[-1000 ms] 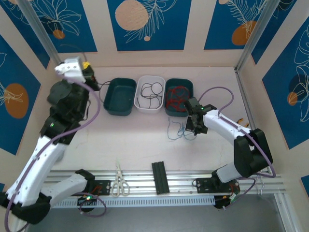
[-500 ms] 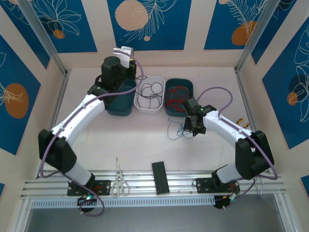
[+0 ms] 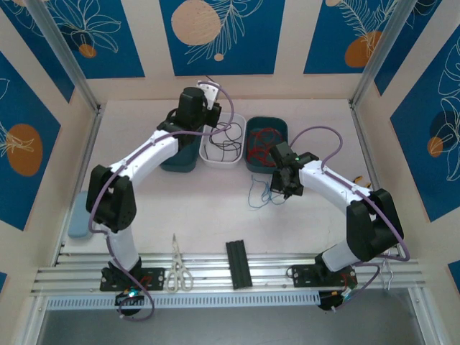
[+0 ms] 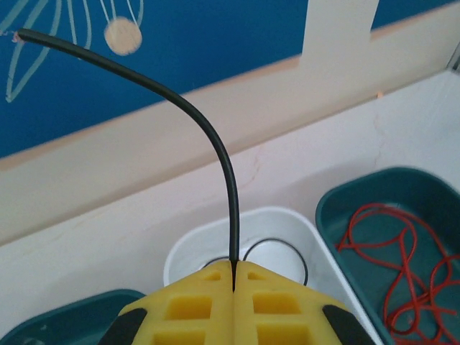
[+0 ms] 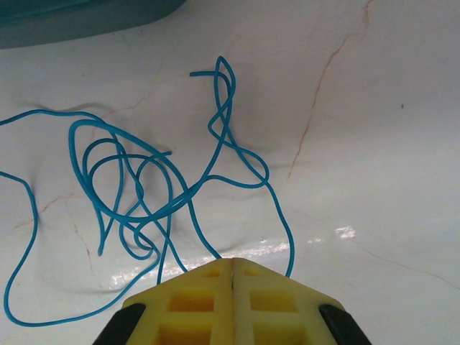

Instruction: Untangle the cables

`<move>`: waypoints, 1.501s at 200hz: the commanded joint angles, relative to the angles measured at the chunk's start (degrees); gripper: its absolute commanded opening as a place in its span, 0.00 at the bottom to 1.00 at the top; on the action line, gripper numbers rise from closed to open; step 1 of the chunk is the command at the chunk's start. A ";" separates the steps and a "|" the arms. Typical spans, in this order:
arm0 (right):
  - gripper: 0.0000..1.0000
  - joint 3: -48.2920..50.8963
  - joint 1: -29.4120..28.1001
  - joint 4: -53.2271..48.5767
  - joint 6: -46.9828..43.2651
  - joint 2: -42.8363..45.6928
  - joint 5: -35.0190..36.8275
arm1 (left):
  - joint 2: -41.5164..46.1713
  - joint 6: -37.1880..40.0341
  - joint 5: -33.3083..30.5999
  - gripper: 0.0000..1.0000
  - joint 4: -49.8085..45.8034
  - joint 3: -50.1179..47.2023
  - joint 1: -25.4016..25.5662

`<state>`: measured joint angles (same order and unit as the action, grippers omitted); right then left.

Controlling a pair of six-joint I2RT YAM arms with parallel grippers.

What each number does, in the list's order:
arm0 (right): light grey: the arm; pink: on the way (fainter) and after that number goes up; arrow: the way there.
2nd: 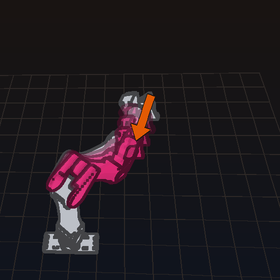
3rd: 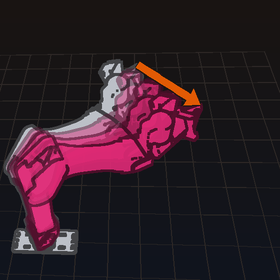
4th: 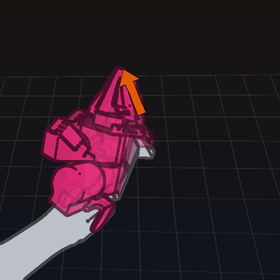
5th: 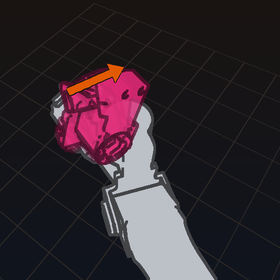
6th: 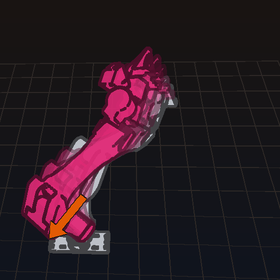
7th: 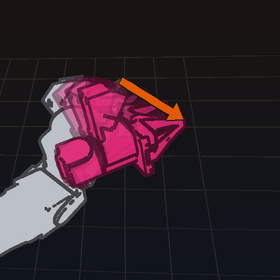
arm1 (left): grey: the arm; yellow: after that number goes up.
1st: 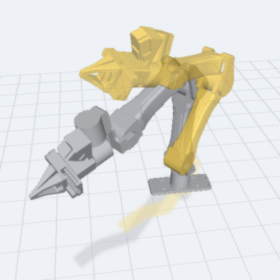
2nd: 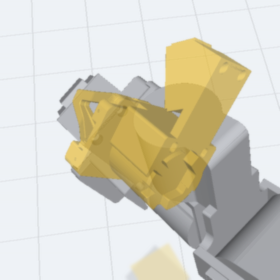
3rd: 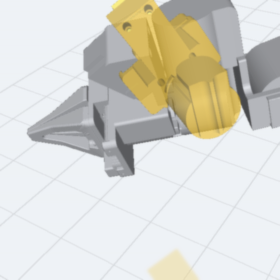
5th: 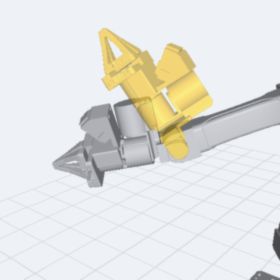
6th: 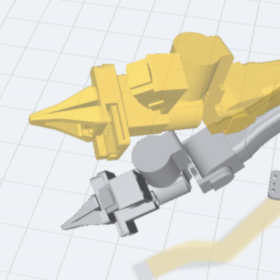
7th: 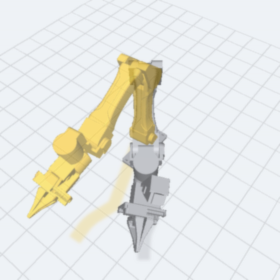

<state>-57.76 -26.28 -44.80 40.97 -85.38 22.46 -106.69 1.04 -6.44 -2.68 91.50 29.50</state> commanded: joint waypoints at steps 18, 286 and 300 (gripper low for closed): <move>0.00 -1.70 -0.38 -1.40 0.05 -0.36 -0.66 | -4.60 3.41 0.44 0.00 -5.33 5.10 0.79; 0.00 -0.69 -1.86 -2.55 1.22 2.83 0.02 | -21.32 -2.88 3.08 0.72 -27.63 24.66 1.46; 0.00 -0.82 -1.93 -2.63 1.26 3.11 0.12 | -19.27 -2.97 2.42 0.79 -28.06 24.26 1.49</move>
<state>-58.11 -27.77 -45.91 41.06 -84.31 22.46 -131.81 -1.76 -2.28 -28.69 114.72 30.57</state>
